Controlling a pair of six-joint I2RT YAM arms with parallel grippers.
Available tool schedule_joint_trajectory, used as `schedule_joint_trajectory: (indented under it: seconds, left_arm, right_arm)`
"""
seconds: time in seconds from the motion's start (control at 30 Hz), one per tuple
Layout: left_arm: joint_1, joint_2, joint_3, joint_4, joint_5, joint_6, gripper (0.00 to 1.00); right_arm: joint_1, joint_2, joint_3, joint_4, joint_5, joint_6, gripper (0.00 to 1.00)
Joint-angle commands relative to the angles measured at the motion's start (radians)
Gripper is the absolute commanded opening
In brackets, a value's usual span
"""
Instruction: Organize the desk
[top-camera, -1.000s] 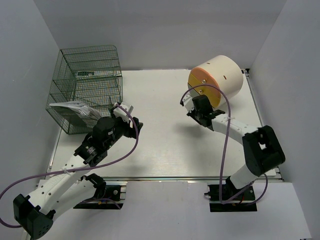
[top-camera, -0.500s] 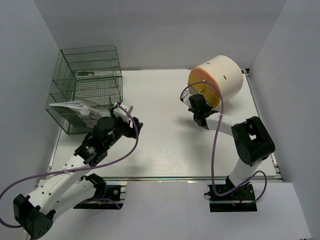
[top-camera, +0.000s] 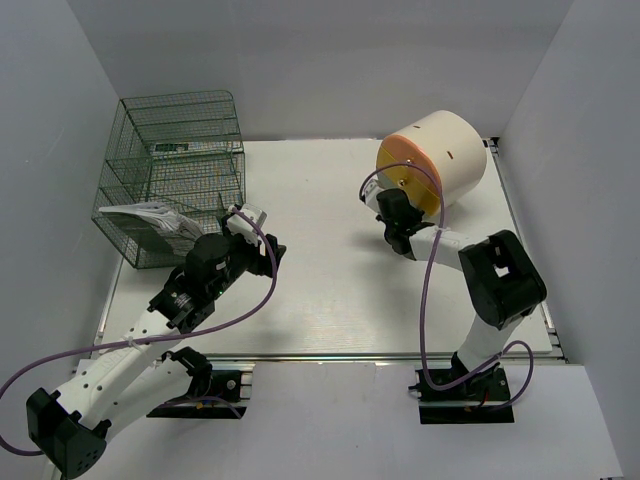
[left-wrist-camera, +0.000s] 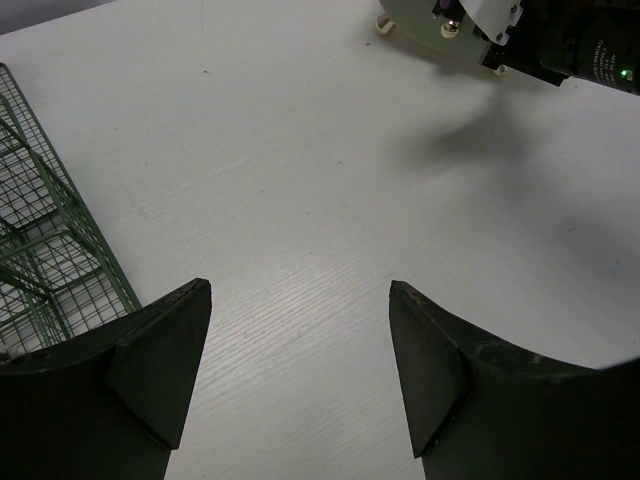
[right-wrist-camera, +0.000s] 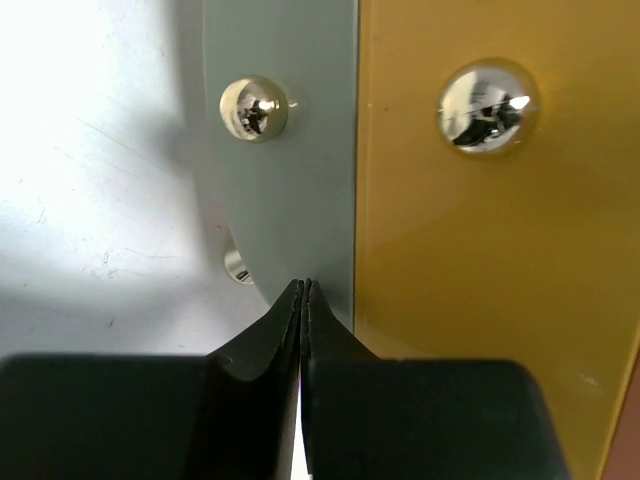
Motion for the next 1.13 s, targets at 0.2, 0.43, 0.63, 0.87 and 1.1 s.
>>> schedule_joint_trajectory:
  seconds: [0.2, 0.43, 0.63, 0.87, 1.1]
  left_arm:
    - [-0.004, -0.013, -0.009, 0.016, 0.004, 0.01, 0.81]
    - [-0.004, -0.033, -0.016, 0.028, 0.021, 0.013, 0.83]
    - [-0.004, -0.051, -0.027, 0.039, 0.073, 0.03, 0.93]
    - [-0.004, -0.062, -0.045, 0.059, 0.168, 0.05, 0.98]
    - [-0.004, -0.048, -0.055, 0.064, 0.196, 0.065, 0.98]
  right_arm:
    - [-0.007, -0.108, 0.049, -0.202, -0.326, 0.071, 0.0]
    - [-0.007, -0.378, 0.039, -0.459, -1.043, 0.272, 0.57]
    - [-0.006, -0.63, 0.019, -0.408, -1.065, 0.64, 0.89]
    - [-0.007, -0.829, -0.052, -0.431, -0.855, 0.728, 0.89]
    - [-0.009, -0.886, -0.172, -0.348, -0.769, 0.64, 0.89]
